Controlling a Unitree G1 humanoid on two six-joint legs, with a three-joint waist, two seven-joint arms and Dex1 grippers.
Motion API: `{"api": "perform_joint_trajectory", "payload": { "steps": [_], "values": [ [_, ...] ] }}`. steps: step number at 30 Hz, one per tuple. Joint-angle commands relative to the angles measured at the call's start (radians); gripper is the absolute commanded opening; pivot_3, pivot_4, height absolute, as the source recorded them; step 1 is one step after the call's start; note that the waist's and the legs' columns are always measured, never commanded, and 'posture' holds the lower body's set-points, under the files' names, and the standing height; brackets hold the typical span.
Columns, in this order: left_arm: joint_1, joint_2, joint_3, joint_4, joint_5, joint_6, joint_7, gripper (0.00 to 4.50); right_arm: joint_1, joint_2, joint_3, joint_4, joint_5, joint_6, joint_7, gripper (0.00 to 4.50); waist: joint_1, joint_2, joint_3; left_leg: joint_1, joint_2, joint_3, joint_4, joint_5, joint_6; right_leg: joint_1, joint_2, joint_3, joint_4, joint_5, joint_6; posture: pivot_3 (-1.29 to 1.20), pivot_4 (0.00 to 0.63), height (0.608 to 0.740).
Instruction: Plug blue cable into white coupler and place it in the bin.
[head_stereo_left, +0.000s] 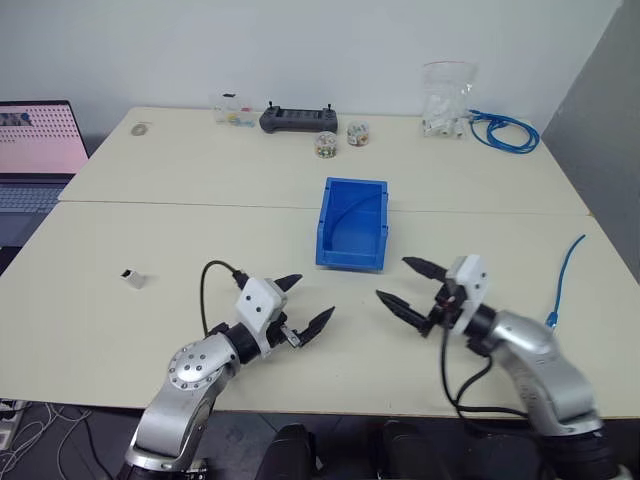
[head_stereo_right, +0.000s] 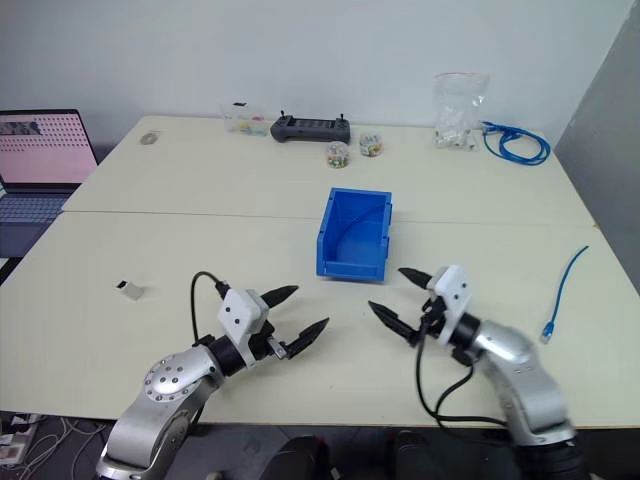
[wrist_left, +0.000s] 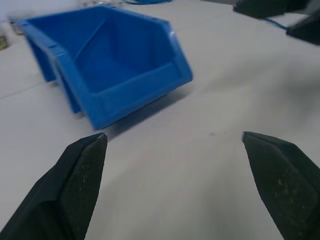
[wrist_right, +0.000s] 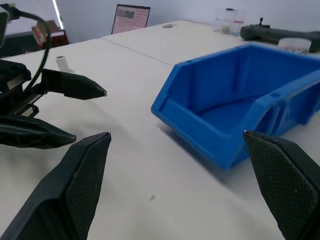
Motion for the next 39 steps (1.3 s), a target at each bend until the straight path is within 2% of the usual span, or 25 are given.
{"api": "perform_joint_trajectory", "payload": {
  "steps": [1, 6, 10, 17, 26, 29, 32, 35, 39],
  "values": [
    [-0.049, 0.038, -0.047, -0.078, -0.056, 0.067, -0.083, 4.50, -0.025, -0.247, -0.121, 0.033, 0.006, 0.030, 0.178, 4.48, 0.000, 0.002, 0.001, -0.001, 0.000, 0.000, 0.000, 0.000, 0.000, 0.000, 0.000, 0.000, 0.000, 0.000, 0.000, 0.00, 0.150, 0.740],
    [-0.098, 0.096, -0.098, -0.101, -0.069, 0.123, -0.161, 4.50, -0.058, -0.550, -0.091, 0.271, -0.150, -0.159, 0.407, 4.48, -0.003, 0.002, 0.002, 0.000, 0.000, 0.001, -0.001, 0.000, 0.001, 0.000, 0.001, 0.000, 0.000, 0.000, 0.000, 0.00, 0.150, 0.740],
    [-0.117, 0.111, -0.121, -0.083, -0.071, 0.132, -0.202, 4.50, -0.167, -0.659, 0.047, 0.565, -0.378, -0.474, 0.494, 4.48, -0.008, 0.002, 0.002, 0.001, 0.002, 0.003, 0.000, 0.000, 0.001, 0.000, 0.002, 0.000, 0.000, 0.000, 0.000, 0.00, 0.150, 0.740],
    [-0.130, 0.107, -0.149, -0.037, -0.039, 0.097, -0.229, 4.50, -0.507, -0.650, 0.276, 1.022, -0.690, -0.835, 0.533, 4.48, -0.019, 0.006, 0.005, 0.003, 0.001, 0.006, 0.000, 0.000, 0.001, 0.000, 0.001, 0.003, 0.001, 0.000, 0.000, 0.00, 0.150, 0.740],
    [-0.135, 0.088, -0.178, -0.036, -0.015, 0.088, -0.215, 4.50, -0.729, -0.576, 0.426, 1.306, -0.882, -1.056, 0.518, 4.48, -0.024, 0.006, 0.005, 0.003, 0.001, 0.007, 0.000, 0.000, 0.000, 0.000, 0.000, 0.005, 0.001, 0.003, -0.005, 0.00, 0.150, 0.740],
    [-0.149, 0.082, -0.181, -0.035, -0.011, 0.094, -0.212, 4.50, -0.754, -0.547, 0.446, 1.354, -0.907, -1.102, 0.505, 4.04, -0.025, 0.006, 0.005, 0.004, 0.001, 0.006, 0.001, 0.000, 0.000, 0.001, 0.000, 0.005, 0.003, 0.003, -0.005, 0.00, 0.150, 0.740],
    [-0.158, 0.082, -0.182, -0.033, -0.009, 0.098, -0.214, 4.50, -0.772, -0.524, 0.456, 1.389, -0.922, -1.131, 0.501, 3.08, -0.028, 0.005, 0.005, 0.005, 0.001, 0.007, 0.001, 0.000, 0.000, 0.002, 0.000, 0.005, 0.004, 0.003, -0.005, 0.00, 0.150, 0.740],
    [-0.167, 0.084, -0.182, -0.033, -0.009, 0.101, -0.216, 4.50, -0.785, -0.510, 0.466, 1.417, -0.938, -1.158, 0.496, 2.48, -0.032, 0.003, 0.005, 0.009, 0.001, 0.008, 0.001, 0.000, 0.000, 0.004, 0.000, 0.006, 0.004, 0.003, -0.005, 0.00, 0.150, 0.740],
    [-0.172, 0.090, -0.178, -0.034, -0.006, 0.104, -0.218, 4.50, -0.797, -0.489, 0.466, 1.439, -0.935, -1.181, 0.503, 1.31, -0.035, 0.002, 0.005, 0.015, 0.001, 0.011, 0.000, 0.000, 0.001, 0.009, 0.001, 0.009, 0.004, 0.003, -0.005, 0.00, 0.150, 0.740]
  ]
}}
